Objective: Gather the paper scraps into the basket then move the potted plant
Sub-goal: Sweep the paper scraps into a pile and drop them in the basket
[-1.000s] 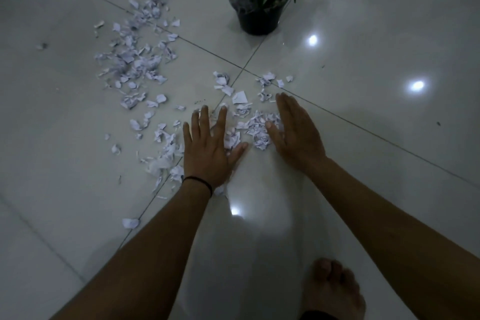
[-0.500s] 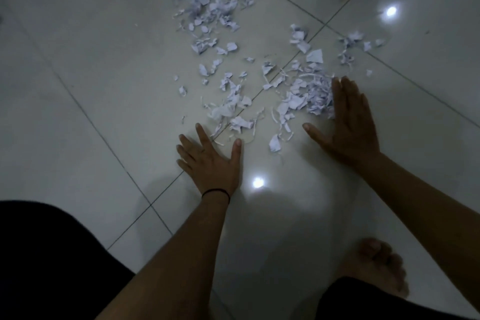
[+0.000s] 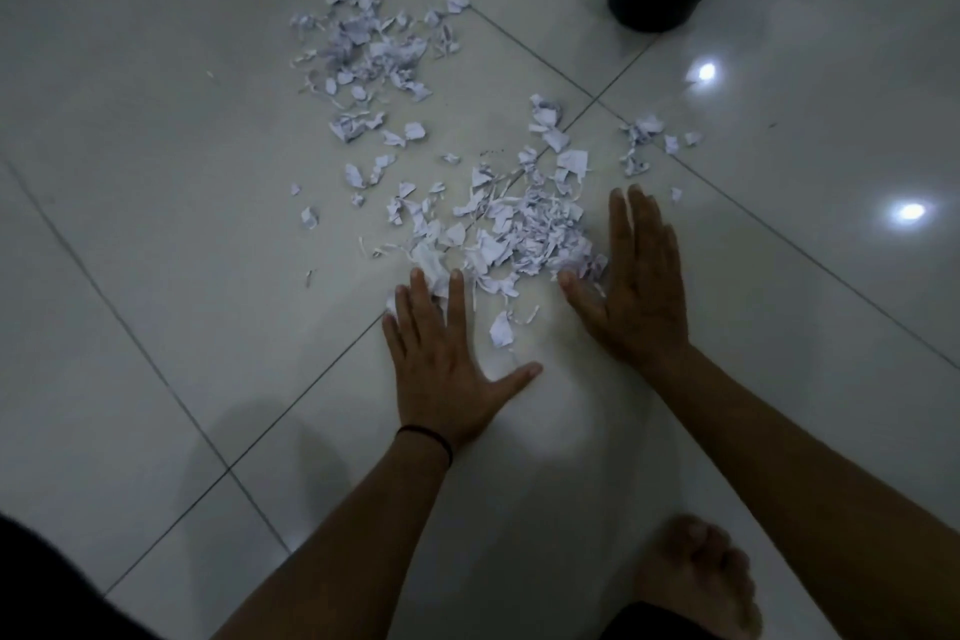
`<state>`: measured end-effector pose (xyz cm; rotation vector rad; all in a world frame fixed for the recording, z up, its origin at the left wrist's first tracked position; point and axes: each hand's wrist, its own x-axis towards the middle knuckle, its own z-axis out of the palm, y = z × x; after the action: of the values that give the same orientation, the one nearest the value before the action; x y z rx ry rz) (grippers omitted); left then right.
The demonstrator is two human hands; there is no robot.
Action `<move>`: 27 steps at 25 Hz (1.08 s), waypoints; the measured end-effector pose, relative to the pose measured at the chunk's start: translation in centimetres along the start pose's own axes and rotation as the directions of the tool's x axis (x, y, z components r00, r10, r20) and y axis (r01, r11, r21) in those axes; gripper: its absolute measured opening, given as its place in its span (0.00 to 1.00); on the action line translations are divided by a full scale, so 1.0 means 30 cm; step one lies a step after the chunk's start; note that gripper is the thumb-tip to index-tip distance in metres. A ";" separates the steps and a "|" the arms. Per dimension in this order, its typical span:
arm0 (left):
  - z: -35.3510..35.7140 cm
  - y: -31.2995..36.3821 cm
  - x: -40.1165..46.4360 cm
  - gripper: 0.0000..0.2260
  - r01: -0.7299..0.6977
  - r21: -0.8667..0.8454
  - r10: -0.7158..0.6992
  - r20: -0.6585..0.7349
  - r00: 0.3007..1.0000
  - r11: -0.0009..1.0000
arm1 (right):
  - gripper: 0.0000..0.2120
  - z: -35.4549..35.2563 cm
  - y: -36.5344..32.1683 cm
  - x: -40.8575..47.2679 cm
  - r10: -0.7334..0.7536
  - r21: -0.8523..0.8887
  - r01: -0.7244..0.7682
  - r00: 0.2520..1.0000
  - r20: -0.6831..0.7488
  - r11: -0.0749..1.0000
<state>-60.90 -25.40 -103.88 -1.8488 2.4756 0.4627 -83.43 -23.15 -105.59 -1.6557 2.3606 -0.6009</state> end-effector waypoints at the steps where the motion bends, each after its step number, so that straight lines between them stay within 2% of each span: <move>1: 0.005 0.000 0.008 0.57 0.009 0.013 -0.009 0.002 1.000 1.000 | 0.46 -0.015 0.027 0.020 0.063 0.002 -0.063 0.997 -0.037 0.998; 4: -0.006 0.015 0.066 0.59 -0.020 0.017 0.020 0.021 1.000 1.000 | 0.48 -0.057 0.107 0.117 0.198 -0.002 -0.198 0.977 -0.076 0.980; 9: -0.026 0.037 0.146 0.61 -0.030 -0.016 0.030 -0.032 0.999 0.999 | 0.51 -0.076 0.186 0.304 0.262 -0.012 -0.262 0.965 0.022 0.965; 11: -0.049 0.050 0.235 0.61 -0.060 -0.030 0.060 -0.020 0.998 0.998 | 0.49 -0.082 0.191 0.372 0.229 -0.015 -0.228 0.968 0.104 0.973; 13: -0.067 0.058 0.328 0.62 -0.170 0.021 0.170 0.033 0.985 0.985 | 0.47 -0.073 0.175 0.416 0.179 -0.019 -0.179 0.968 0.176 0.984; 17: -0.071 0.058 0.414 0.62 -0.351 0.092 0.339 0.120 0.933 0.932 | 0.39 -0.026 0.074 0.390 -0.002 -0.007 0.004 0.976 0.216 1.000; 20: -0.072 0.058 0.396 0.62 -0.340 0.090 0.337 0.048 0.940 0.936 | 0.35 0.007 -0.005 0.307 -0.092 0.039 0.086 0.974 0.208 0.996; 22: -0.090 0.062 0.383 0.63 -0.336 0.113 0.341 -0.029 0.940 0.935 | 0.35 -0.006 -0.037 0.315 -0.034 0.127 0.016 0.990 0.139 0.992; 24: -0.115 0.062 0.396 0.65 -0.328 0.137 0.338 -0.055 0.939 0.935 | 0.37 -0.033 -0.056 0.392 -0.002 0.126 -0.013 0.993 0.116 0.992; 27: -0.141 0.046 0.438 0.66 -0.257 0.109 0.256 0.016 0.966 0.960 | 0.38 -0.065 -0.076 0.543 -0.013 0.107 -0.019 0.957 0.291 0.994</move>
<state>-65.45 -38.37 -102.02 -1.4945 2.6920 0.3240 -88.00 -38.59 -101.69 -1.5719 2.0827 -0.4410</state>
